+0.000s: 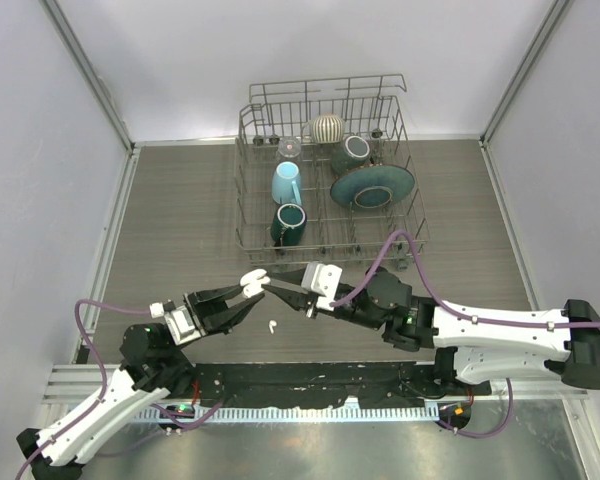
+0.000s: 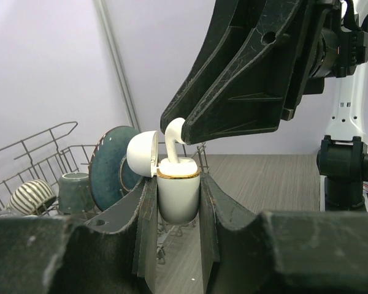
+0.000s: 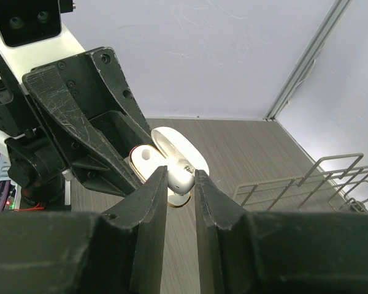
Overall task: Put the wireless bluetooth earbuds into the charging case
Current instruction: Place the earbud in the charging case.
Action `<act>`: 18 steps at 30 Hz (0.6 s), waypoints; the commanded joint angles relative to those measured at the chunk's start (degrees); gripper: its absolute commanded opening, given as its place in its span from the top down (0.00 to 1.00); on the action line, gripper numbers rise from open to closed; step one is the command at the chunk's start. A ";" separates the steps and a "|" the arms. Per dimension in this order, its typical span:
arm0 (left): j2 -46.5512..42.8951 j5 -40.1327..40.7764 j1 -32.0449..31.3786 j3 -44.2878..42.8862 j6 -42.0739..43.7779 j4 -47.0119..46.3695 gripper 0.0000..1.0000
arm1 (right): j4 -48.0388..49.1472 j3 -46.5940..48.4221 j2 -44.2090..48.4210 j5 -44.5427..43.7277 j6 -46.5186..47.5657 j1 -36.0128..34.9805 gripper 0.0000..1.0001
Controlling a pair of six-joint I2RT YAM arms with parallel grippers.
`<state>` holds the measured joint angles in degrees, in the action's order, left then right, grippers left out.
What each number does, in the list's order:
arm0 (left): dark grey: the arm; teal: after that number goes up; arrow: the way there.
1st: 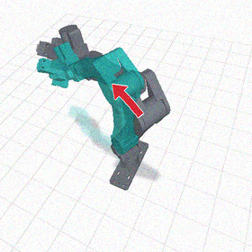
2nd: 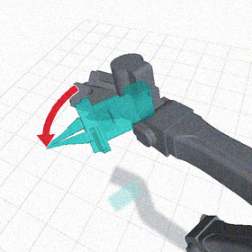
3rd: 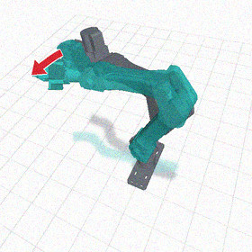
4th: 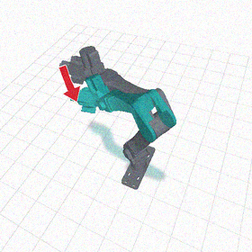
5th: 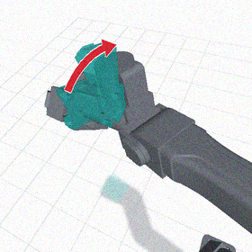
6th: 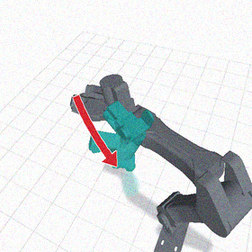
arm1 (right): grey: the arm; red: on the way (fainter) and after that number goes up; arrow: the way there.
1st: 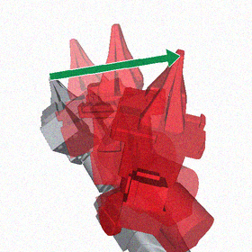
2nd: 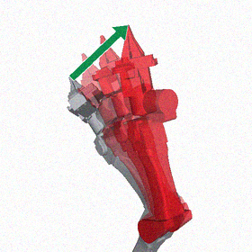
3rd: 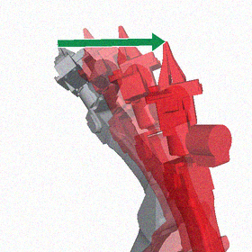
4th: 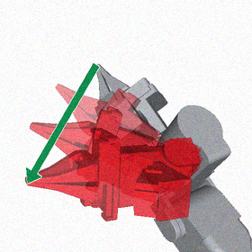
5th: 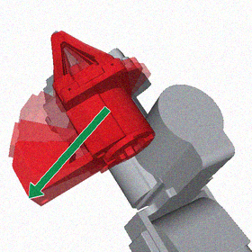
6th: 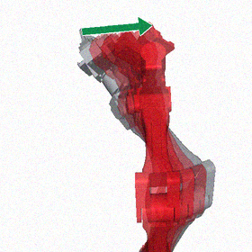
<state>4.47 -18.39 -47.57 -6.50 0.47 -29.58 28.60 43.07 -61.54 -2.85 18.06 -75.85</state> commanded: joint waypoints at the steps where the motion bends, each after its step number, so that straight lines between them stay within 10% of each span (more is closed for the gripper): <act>1: -0.51 0.29 -0.06 -0.88 0.85 -6.72 1.00 | -6.10 2.19 -1.39 4.06 0.04 -0.17 0.96; 18: -1.22 0.99 -0.07 -0.44 0.85 -6.63 1.00 | -7.86 3.51 -2.62 4.70 -1.19 -0.17 0.84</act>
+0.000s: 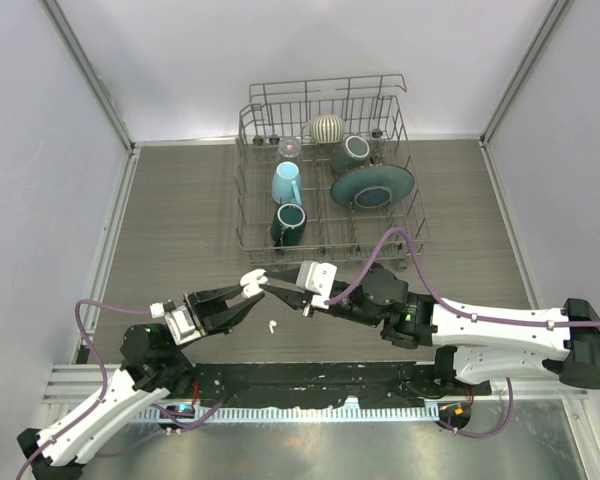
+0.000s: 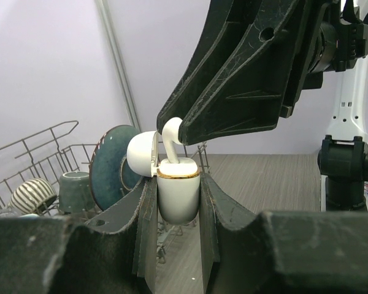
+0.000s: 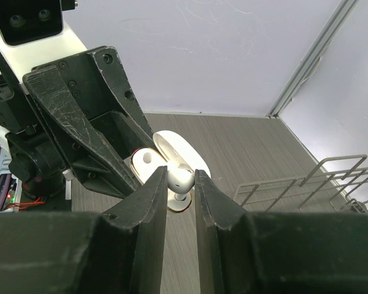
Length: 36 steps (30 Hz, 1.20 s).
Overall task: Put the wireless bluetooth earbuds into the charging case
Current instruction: Place the earbud in the charging case.
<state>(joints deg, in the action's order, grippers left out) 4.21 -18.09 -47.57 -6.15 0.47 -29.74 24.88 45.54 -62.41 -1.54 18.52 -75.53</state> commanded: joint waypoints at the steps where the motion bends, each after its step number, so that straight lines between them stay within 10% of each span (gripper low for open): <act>1: -1.13 0.95 0.02 -0.70 0.85 -6.56 1.00 | -4.14 1.04 -1.57 3.39 -1.65 -0.59 0.84; 36: 1.24 6.22 -0.07 1.14 0.15 -16.49 1.00 | -3.79 -0.01 -2.18 1.80 -3.50 -0.59 0.96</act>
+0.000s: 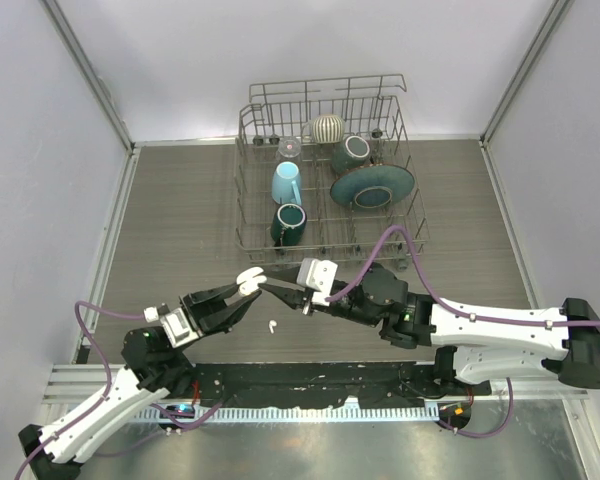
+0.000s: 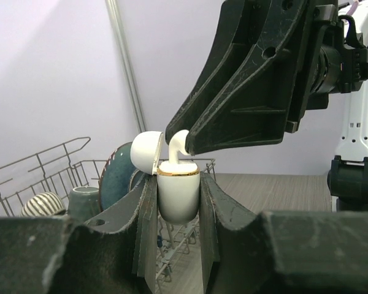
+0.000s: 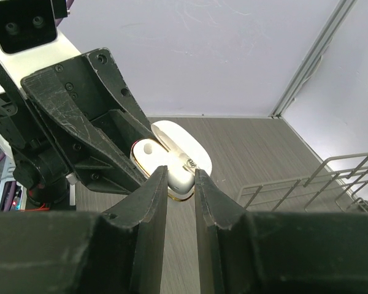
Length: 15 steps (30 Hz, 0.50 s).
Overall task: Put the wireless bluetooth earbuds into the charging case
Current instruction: Place the earbud in the charging case.
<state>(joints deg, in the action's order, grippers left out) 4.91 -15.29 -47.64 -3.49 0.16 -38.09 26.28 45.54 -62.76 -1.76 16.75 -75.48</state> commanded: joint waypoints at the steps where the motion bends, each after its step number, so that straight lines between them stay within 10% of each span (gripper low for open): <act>1: 0.72 3.25 0.09 -1.61 0.45 -8.06 1.00 | -5.19 -0.10 -2.10 1.94 -1.64 -0.72 0.96; 12: 1.16 2.81 0.00 -1.79 0.45 -7.79 1.00 | 2.19 -2.82 -1.05 -5.36 -0.58 -0.89 0.97; 15: 0.89 2.81 0.00 -1.79 0.54 -7.44 1.00 | 1.49 -2.47 -0.96 -5.27 -2.07 -0.89 0.83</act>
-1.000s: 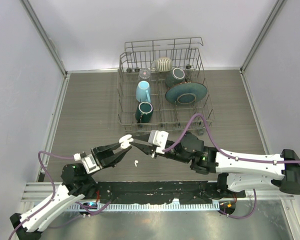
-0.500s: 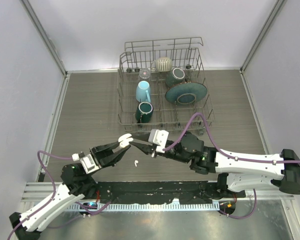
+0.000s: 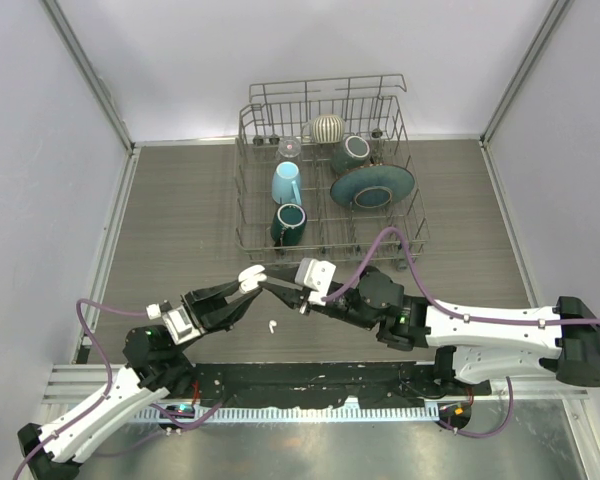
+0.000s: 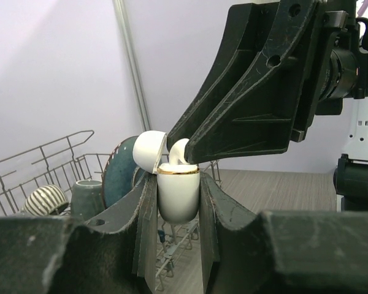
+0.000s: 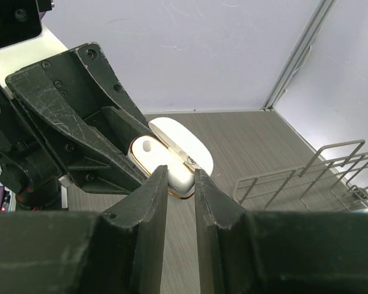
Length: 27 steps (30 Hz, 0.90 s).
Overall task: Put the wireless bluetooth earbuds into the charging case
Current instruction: Place the earbud in the charging case, then pick up the earbud from the center of the board.
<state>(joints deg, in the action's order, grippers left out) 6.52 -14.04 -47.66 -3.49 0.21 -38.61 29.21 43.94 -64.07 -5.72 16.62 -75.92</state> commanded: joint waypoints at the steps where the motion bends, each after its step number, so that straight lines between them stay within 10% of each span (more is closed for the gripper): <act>1: -0.64 1.56 0.02 -1.87 0.41 -6.92 1.00 | -1.79 -0.62 0.35 -1.05 -2.38 -0.46 0.76; 8: -0.46 2.35 0.02 -1.61 0.58 -6.48 1.00 | 1.45 -1.57 2.81 -2.10 -7.83 -0.46 0.28; 19: -0.72 3.41 0.02 -1.35 0.76 -5.60 1.00 | 3.67 -4.66 9.84 -14.93 -14.50 0.68 0.13; 27: -0.02 4.64 0.02 -1.09 3.48 -4.10 1.00 | -19.61 0.62 8.09 -22.94 -34.71 7.53 0.11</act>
<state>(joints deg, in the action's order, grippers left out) 6.26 -11.05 -47.62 -3.51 1.06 -40.86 21.41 40.86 -55.18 -23.64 -5.69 -72.03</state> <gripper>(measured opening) 0.295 0.889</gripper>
